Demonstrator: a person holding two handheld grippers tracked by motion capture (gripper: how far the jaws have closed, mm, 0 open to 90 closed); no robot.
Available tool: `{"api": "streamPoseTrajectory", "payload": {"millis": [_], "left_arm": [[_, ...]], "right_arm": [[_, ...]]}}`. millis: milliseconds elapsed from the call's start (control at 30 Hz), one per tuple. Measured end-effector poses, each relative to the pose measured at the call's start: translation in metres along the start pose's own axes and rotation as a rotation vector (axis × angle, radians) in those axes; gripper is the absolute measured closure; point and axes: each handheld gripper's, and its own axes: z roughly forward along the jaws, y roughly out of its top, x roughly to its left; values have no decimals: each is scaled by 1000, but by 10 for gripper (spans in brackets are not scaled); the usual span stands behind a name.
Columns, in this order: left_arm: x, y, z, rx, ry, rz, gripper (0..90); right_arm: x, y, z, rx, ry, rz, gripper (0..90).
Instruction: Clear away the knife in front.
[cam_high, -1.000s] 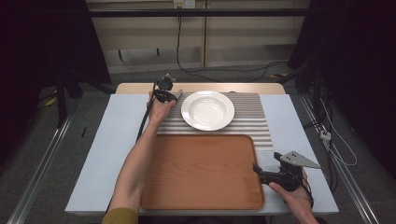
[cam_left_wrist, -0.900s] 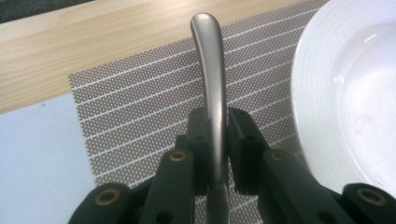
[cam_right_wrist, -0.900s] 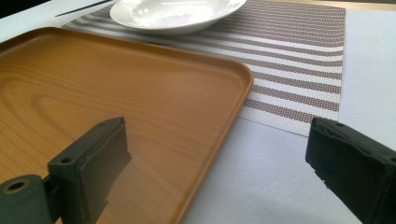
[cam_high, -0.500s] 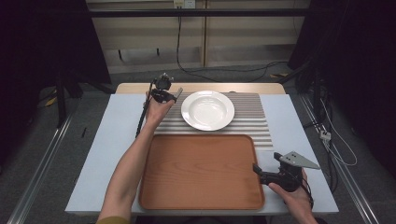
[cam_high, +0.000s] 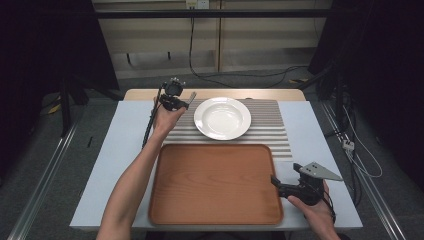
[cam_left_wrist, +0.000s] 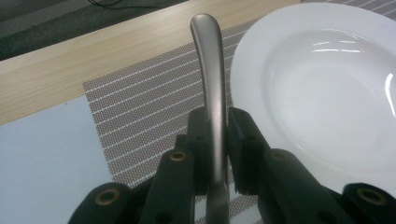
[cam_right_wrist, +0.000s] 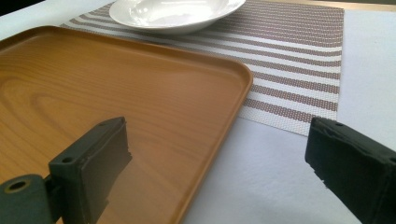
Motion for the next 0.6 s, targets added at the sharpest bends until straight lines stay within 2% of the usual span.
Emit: {"api": "streamPoseTrajectory", "payload": {"millis": [233, 267, 367, 433, 600], "left_arm": [[-9, -6, -21, -30, -19, 30, 800], [-11, -6, -23, -39, -26, 23, 800], [-15, -8, -30, -36, -27, 38, 800], [-17, -11, -35, -39, -52, 40, 800], [-22, -18, -43, -43, -69, 53, 800]], "right_arm": [[1, 0, 0, -1, -3, -3, 61], [1, 0, 0, -1, -3, -2, 61], [1, 0, 0, 0, -4, -3, 61], [1, 0, 0, -2, -3, 1, 61], [1, 0, 0, -2, -1, 2, 61]]}}
